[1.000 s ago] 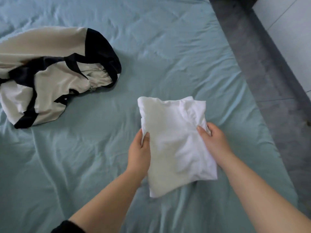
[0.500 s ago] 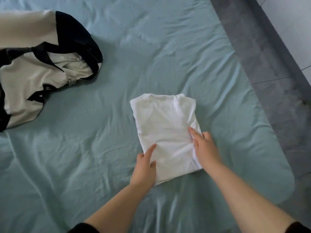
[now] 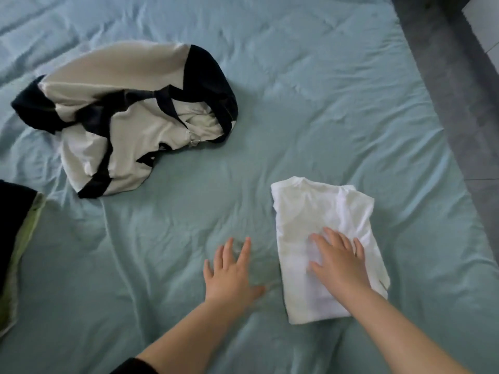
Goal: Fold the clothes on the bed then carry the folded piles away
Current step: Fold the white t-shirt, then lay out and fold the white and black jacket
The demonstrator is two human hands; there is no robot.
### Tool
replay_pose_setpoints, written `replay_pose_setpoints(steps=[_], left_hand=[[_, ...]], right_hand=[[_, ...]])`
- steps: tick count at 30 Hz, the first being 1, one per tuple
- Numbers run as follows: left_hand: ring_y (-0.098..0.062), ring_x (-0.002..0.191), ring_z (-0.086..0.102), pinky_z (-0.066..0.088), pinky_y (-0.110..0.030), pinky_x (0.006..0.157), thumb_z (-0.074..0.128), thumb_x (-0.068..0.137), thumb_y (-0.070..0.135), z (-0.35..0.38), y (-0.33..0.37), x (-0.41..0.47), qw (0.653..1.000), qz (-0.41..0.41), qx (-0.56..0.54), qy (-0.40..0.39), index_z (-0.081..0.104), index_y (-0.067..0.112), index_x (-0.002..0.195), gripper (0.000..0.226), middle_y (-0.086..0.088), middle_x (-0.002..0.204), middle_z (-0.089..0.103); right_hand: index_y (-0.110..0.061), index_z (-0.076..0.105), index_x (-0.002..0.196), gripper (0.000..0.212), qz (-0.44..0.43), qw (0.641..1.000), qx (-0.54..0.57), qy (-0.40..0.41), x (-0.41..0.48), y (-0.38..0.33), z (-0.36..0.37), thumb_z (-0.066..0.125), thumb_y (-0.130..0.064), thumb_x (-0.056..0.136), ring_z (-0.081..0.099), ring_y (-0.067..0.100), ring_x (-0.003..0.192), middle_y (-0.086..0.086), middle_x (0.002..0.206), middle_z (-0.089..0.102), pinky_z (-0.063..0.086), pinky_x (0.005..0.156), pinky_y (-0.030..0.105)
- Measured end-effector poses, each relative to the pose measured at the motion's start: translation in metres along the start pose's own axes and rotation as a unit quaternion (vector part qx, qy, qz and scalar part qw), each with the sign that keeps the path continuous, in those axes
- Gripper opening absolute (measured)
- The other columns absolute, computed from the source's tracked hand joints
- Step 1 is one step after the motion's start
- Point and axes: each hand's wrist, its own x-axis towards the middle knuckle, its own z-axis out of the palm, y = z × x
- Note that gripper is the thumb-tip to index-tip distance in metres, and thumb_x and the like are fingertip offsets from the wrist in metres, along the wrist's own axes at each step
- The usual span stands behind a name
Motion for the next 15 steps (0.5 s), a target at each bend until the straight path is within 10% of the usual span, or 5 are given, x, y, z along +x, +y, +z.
replay_pose_setpoints(steps=[6, 15], left_hand=[[-0.038, 0.144, -0.018, 0.008, -0.069, 0.109, 0.062, 0.061, 0.079, -0.094, -0.149, 0.038, 0.954, -0.274, -0.095, 0.074, -0.015, 0.045, 0.146, 0.12, -0.004, 0.158, -0.024], [-0.051, 0.141, -0.009, 0.039, -0.063, 0.098, 0.058, 0.05, 0.089, -0.099, -0.204, 0.055, 0.97, -0.225, -0.09, 0.018, -0.018, 0.046, 0.144, 0.128, -0.011, 0.158, -0.02]], right_hand=[[-0.03, 0.041, 0.14, 0.052, -0.171, 0.984, 0.02, 0.035, 0.052, -0.137, -0.039, 0.054, -0.039, 0.09, 0.029, 0.017, 0.139, -0.003, 0.151, 0.033, 0.017, 0.112, 0.031], [-0.04, -0.022, 0.147, 0.106, -0.273, 0.955, -0.068, 0.091, 0.13, -0.321, -0.08, 0.065, -0.046, 0.086, -0.021, 0.031, 0.146, 0.002, 0.155, -0.034, -0.001, 0.115, 0.059]])
